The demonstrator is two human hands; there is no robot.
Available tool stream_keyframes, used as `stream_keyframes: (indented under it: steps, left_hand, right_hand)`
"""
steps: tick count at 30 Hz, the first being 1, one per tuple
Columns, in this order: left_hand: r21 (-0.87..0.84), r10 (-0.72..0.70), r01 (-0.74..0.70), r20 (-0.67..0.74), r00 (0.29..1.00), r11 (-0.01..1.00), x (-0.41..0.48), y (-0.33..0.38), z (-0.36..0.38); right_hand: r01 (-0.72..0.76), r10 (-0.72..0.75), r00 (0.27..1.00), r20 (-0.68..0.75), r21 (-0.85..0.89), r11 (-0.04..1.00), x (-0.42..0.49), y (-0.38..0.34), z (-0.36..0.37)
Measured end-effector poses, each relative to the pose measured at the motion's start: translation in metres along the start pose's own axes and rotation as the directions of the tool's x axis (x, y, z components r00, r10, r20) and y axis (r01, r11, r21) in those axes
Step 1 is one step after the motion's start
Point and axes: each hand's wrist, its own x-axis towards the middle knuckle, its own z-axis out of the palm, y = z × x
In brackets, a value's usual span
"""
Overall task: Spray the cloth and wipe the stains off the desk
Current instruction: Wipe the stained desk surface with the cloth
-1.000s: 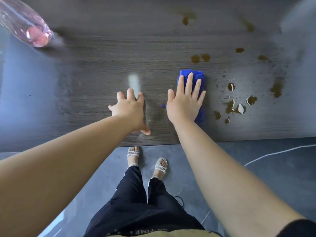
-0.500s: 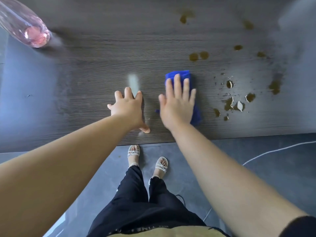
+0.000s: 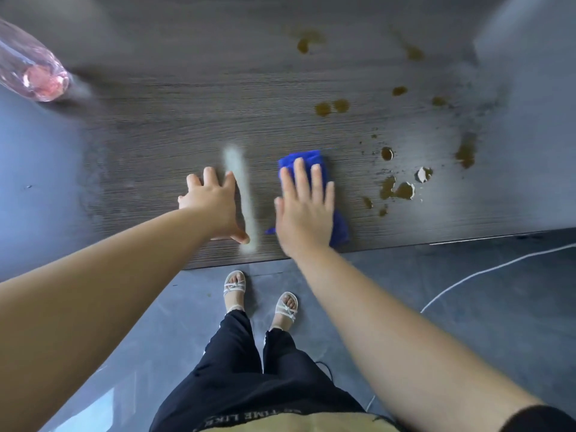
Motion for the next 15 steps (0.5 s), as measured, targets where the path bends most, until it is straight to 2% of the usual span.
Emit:
stream_keyframes:
  steps: [1, 3, 5, 7, 9, 11, 12, 13, 15]
  left_hand:
    - [-0.036, -0.012, 0.012, 0.003, 1.0, 0.999, 0.0, 0.0, 0.0]
    - [-0.201, -0.051, 0.047, -0.013, 0.999, 0.979, -0.002, 0.006, 0.0]
    - [-0.298, -0.039, 0.013, -0.081, 0.996, 0.955, -0.007, 0.019, 0.001]
    - [-0.277, 0.048, -0.087, -0.143, 0.989, 0.957, -0.013, 0.039, 0.004]
    - [-0.279, 0.113, -0.152, -0.152, 0.982, 0.948, -0.017, 0.057, 0.005]
    - [-0.259, 0.143, -0.176, -0.142, 0.98, 0.95, -0.014, 0.07, 0.005]
    - [-0.242, 0.143, -0.174, -0.141, 0.98, 0.954, -0.011, 0.071, 0.005]
    - [-0.214, 0.143, -0.172, -0.143, 0.979, 0.962, -0.008, 0.072, 0.004]
    - [-0.144, 0.134, -0.156, -0.147, 0.98, 0.977, -0.003, 0.065, 0.003]
  right_hand:
    - [0.14, -0.14, 0.99, 0.007, -0.017, 0.99, -0.01, 0.001, 0.0]
    - [0.383, -0.38, 0.922, 0.07, -0.029, 0.923, -0.03, 0.027, -0.005]
    - [0.492, -0.489, 0.87, 0.071, -0.051, 0.869, -0.038, 0.068, -0.013]
    - [0.4, -0.4, 0.916, 0.015, -0.096, 0.912, -0.031, 0.104, -0.017]
    - [0.132, -0.133, 0.99, -0.043, -0.033, 0.991, -0.013, 0.111, -0.018]
    - [-0.116, 0.117, 0.991, -0.071, 0.021, 0.993, -0.002, 0.085, -0.012]
    - [-0.148, 0.149, 0.987, -0.06, 0.023, 0.989, -0.003, 0.068, -0.009]
    - [-0.107, 0.108, 0.993, -0.054, 0.026, 0.994, -0.008, 0.057, -0.007]
    - [0.152, -0.152, 0.988, -0.014, -0.015, 0.988, -0.025, 0.054, -0.007]
